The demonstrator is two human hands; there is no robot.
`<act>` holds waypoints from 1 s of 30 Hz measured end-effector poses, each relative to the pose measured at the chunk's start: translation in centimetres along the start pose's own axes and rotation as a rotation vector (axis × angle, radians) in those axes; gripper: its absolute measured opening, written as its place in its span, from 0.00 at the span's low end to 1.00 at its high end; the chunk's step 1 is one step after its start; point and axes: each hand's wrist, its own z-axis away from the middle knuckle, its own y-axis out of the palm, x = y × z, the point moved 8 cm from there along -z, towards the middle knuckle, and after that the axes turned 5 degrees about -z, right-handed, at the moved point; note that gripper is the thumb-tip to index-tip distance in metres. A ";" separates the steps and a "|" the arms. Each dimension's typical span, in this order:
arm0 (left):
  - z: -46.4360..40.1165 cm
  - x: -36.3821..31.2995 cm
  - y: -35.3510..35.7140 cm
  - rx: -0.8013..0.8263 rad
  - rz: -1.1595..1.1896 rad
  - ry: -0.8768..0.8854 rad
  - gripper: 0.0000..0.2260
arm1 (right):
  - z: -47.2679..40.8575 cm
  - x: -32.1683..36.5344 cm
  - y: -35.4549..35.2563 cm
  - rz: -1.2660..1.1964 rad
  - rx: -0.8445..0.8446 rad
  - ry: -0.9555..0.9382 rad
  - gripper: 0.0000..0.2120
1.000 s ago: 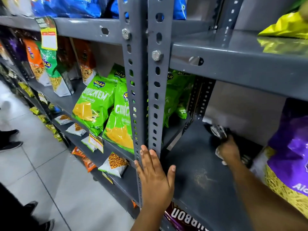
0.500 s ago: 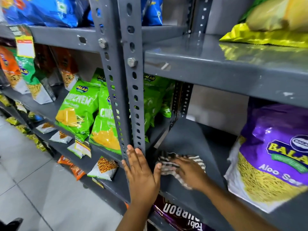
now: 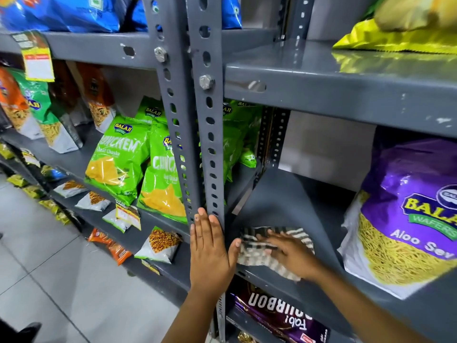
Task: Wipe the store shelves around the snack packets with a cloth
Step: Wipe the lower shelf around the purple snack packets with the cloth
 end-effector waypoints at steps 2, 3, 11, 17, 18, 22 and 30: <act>-0.1 -0.1 -0.2 -0.007 -0.003 0.000 0.30 | -1.1 -0.4 -1.8 -0.261 -0.018 0.038 0.15; -0.1 -0.2 -0.3 -0.012 -0.004 -0.006 0.30 | -2.2 -1.2 -3.2 -0.319 -0.109 0.093 0.13; -0.1 -0.1 -0.1 -0.017 -0.006 -0.011 0.30 | -4.5 0.9 0.5 0.106 -0.044 0.056 0.16; 0.1 0.2 -0.1 0.056 -0.014 -0.015 0.30 | 1.6 0.6 1.3 -0.076 0.225 0.063 0.17; 0.1 0.2 -0.2 0.059 -0.012 -0.010 0.30 | 1.1 0.3 0.4 -0.132 0.263 0.107 0.17; 0.2 0.0 -0.7 0.072 -0.026 0.032 0.30 | -2.8 -2.5 -4.8 -0.318 -0.088 0.277 0.13; 0.0 -0.2 -1.2 0.101 -0.062 0.069 0.29 | 2.1 -3.0 -0.6 -0.173 -0.104 0.279 0.17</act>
